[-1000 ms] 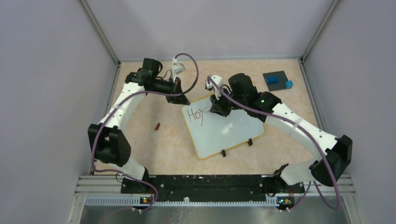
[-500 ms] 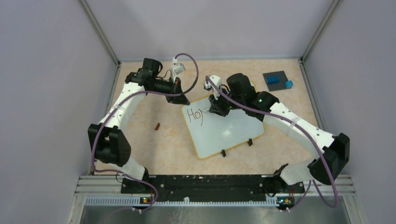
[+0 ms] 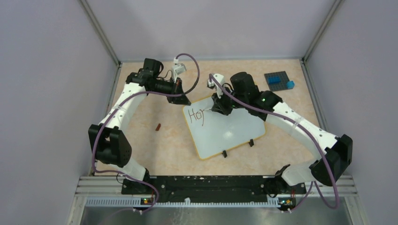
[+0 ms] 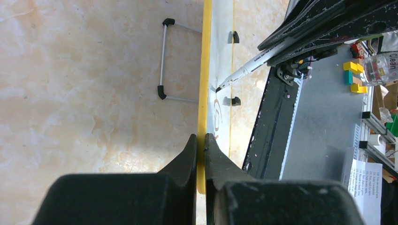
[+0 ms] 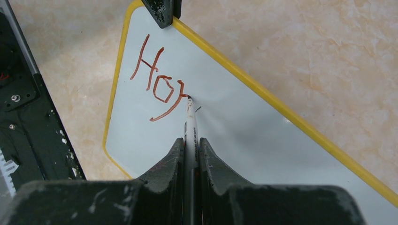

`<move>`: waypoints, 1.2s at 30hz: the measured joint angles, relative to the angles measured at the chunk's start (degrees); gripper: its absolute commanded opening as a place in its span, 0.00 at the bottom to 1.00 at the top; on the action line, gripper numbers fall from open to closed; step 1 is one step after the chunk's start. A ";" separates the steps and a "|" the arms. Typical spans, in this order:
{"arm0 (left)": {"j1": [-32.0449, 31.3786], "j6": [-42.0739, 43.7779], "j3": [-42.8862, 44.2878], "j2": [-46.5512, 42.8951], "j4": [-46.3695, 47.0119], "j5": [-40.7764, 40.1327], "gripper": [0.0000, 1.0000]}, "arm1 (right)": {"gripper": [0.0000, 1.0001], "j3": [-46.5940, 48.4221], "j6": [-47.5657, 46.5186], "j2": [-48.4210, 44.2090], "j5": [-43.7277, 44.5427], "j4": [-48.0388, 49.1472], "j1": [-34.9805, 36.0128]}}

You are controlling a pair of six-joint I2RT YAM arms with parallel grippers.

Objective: Write a sentence on the whiteboard

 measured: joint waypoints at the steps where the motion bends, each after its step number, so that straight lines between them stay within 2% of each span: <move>1: -0.02 0.00 0.00 0.00 0.02 0.00 0.00 | 0.00 -0.07 0.00 -0.09 0.02 0.00 -0.02; 15: -0.02 0.00 0.00 0.00 -0.02 -0.11 0.00 | 0.00 -3.82 0.02 -2.03 -0.61 0.42 -0.35; 36: -0.02 0.00 -0.02 -0.02 -0.07 -0.04 0.00 | 0.00 -3.74 0.57 -0.57 -1.49 0.37 2.10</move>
